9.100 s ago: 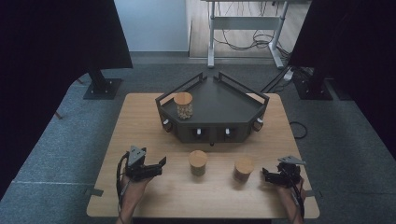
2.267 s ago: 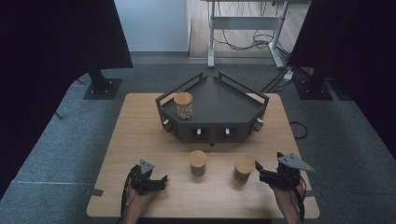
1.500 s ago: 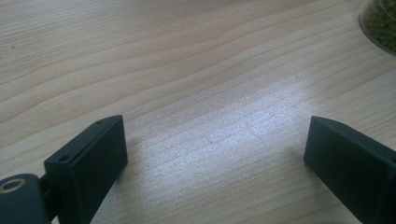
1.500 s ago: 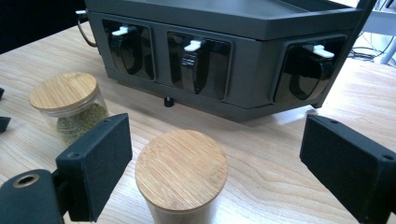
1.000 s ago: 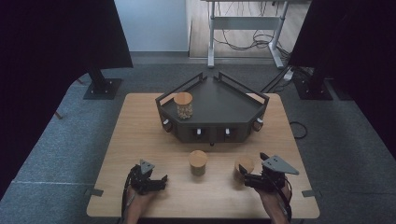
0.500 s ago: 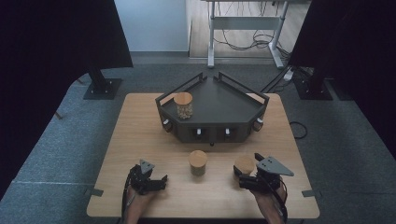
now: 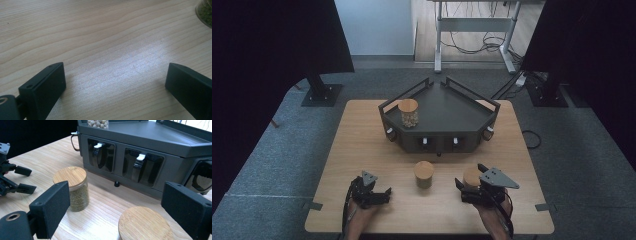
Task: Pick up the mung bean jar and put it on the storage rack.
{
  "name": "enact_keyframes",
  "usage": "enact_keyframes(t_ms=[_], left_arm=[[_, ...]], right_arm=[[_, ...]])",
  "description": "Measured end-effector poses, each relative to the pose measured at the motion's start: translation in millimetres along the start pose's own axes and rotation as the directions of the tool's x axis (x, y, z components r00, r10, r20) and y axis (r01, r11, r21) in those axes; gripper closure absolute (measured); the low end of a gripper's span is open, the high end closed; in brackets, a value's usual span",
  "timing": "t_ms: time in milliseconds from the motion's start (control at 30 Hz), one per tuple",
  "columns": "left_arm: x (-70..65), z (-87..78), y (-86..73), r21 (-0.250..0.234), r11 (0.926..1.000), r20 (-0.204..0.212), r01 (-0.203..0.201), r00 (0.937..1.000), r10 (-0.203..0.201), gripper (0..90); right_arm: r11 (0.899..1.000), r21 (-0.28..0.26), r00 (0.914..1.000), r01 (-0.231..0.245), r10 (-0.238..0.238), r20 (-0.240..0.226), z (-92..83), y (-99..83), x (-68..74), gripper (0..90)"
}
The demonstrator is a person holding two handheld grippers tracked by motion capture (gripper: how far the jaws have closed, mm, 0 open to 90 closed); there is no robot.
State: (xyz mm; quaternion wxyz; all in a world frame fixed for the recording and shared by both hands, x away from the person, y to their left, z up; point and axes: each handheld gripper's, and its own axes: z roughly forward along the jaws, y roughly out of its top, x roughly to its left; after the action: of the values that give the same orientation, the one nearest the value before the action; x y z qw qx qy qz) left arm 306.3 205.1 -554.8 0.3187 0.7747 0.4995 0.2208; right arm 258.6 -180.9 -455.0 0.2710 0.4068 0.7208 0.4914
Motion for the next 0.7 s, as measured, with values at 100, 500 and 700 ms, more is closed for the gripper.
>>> enact_keyframes(t_ms=[100,500,700], left_arm=[[0.0,0.0,0.0,0.0,1.0,0.0,0.0,1.0,0.0,2.7],[0.0,0.0,0.0,0.0,1.0,0.0,0.0,1.0,0.0,2.7],[0.0,0.0,0.0,0.0,1.0,0.0,0.0,1.0,0.0,2.7]], right_arm=[[1.0,-0.001,1.0,0.001,-0.001,-0.003,1.3,0.5,2.1,7.5],[1.0,0.004,0.9998,0.014,-0.014,-0.012,9.7,0.9,12.6,5.3],[1.0,-0.001,0.9998,0.013,-0.013,-0.012,14.5,-0.1,17.5,4.1]])
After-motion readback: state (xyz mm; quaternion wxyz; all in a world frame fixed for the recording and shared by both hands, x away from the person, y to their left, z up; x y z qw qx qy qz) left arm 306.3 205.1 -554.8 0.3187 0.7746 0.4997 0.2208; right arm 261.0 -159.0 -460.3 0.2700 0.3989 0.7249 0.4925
